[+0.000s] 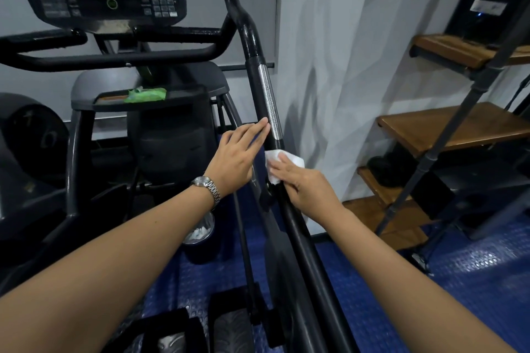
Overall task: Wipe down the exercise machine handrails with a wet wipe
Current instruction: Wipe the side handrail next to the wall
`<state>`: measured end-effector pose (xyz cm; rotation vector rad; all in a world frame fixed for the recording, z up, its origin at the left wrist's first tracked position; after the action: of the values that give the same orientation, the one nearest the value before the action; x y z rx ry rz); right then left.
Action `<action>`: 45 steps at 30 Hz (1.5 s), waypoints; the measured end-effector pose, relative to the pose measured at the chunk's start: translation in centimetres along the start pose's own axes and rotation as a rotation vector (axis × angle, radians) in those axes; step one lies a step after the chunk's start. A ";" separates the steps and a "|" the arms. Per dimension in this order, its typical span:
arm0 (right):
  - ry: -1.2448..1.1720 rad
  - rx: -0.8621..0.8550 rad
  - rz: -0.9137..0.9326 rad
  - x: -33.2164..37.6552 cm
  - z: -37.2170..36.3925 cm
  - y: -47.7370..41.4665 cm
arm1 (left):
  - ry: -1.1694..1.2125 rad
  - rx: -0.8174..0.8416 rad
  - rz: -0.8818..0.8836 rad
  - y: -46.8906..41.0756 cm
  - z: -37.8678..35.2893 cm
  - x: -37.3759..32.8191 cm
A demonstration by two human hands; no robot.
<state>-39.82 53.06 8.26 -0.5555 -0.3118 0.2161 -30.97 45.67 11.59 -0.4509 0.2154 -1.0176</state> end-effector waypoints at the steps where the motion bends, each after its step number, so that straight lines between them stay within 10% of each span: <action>1: 0.020 0.023 0.029 0.0 -0.2 0.6 | -0.003 -0.003 0.000 0.0 0.0 0.0; 19: 0.306 0.062 0.364 3.6 0.8 -2.3 | -0.048 0.032 -0.011 0.1 0.0 0.3; 25: 0.253 0.336 0.452 3.0 -1.5 0.7 | -0.054 0.025 -0.023 0.0 0.3 0.3; 45: 0.099 0.756 0.110 4.1 -2.7 5.0 | -0.051 0.034 -0.013 0.0 0.2 0.3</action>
<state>-35.65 57.05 4.31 0.1661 -0.0857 0.3870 -30.78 45.45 11.77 -0.4473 0.1498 -1.0200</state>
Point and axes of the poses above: each hand's wrist, its own y-axis away from the middle knuckle, its own z-axis out of the back of the hand, x = y × z, the point moved 9 cm from there along -y, towards the middle knuckle, and after that the axes turned 8 degrees about y, right-handed, at the moved point
